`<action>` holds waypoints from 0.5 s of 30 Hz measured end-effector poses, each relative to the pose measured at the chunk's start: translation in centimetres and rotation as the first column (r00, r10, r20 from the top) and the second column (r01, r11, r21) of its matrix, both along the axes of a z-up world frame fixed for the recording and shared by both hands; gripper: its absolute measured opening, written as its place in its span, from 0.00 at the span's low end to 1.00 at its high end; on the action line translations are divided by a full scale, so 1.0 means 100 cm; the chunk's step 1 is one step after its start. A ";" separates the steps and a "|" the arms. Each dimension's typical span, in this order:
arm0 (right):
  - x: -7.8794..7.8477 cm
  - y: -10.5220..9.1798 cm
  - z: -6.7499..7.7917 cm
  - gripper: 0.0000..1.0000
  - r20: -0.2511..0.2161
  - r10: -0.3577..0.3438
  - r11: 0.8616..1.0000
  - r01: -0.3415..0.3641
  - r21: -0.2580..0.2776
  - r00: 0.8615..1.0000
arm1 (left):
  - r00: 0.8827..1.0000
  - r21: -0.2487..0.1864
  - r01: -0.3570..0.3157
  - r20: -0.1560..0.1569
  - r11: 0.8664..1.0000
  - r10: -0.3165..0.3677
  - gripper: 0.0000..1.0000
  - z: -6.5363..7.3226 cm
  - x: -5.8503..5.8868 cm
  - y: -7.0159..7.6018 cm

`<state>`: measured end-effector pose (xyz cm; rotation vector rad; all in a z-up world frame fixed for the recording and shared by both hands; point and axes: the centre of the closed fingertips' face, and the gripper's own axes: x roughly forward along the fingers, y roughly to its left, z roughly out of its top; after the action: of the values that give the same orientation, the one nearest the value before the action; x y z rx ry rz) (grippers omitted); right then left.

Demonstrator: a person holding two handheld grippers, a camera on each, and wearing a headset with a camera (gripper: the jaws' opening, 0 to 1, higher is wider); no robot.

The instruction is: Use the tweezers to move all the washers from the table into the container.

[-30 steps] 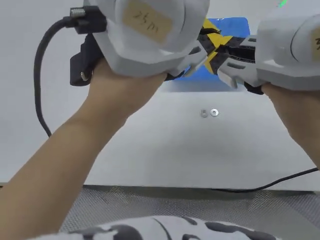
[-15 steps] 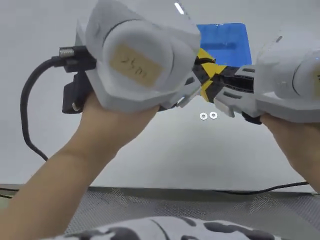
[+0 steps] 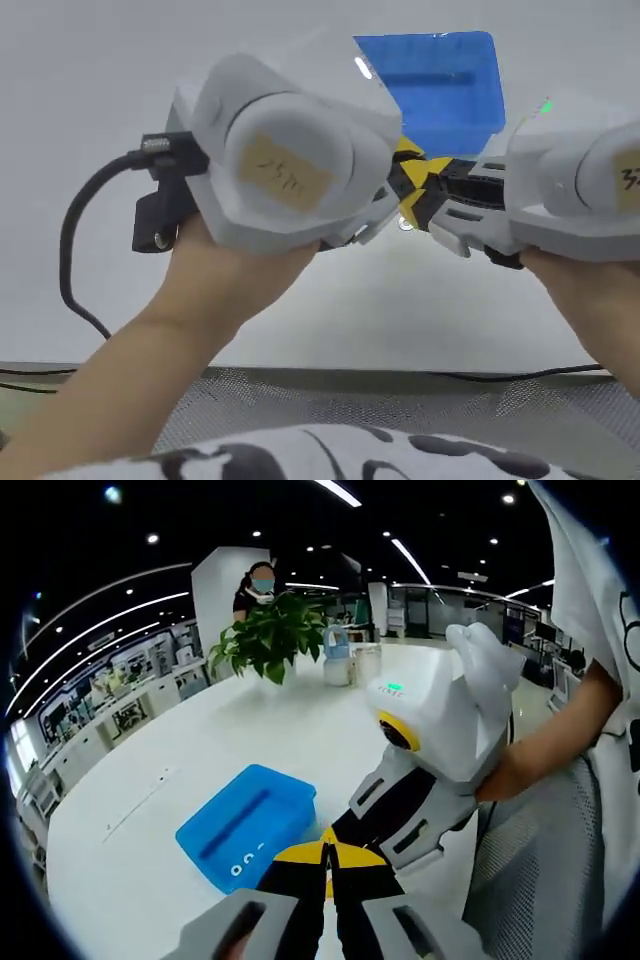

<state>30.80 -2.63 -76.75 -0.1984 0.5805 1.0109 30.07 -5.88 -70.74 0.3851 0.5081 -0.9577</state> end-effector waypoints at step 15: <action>-0.002 -0.004 -0.011 0.09 -0.054 -0.008 1.000 0.007 -0.003 0.999 | 1.000 0.013 0.009 -0.025 1.000 -0.008 0.00 -0.009 -0.006 0.000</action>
<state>30.64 -3.04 -77.84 -0.1723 0.6312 1.0106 29.47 -5.92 -71.67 0.3874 0.5358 -0.9690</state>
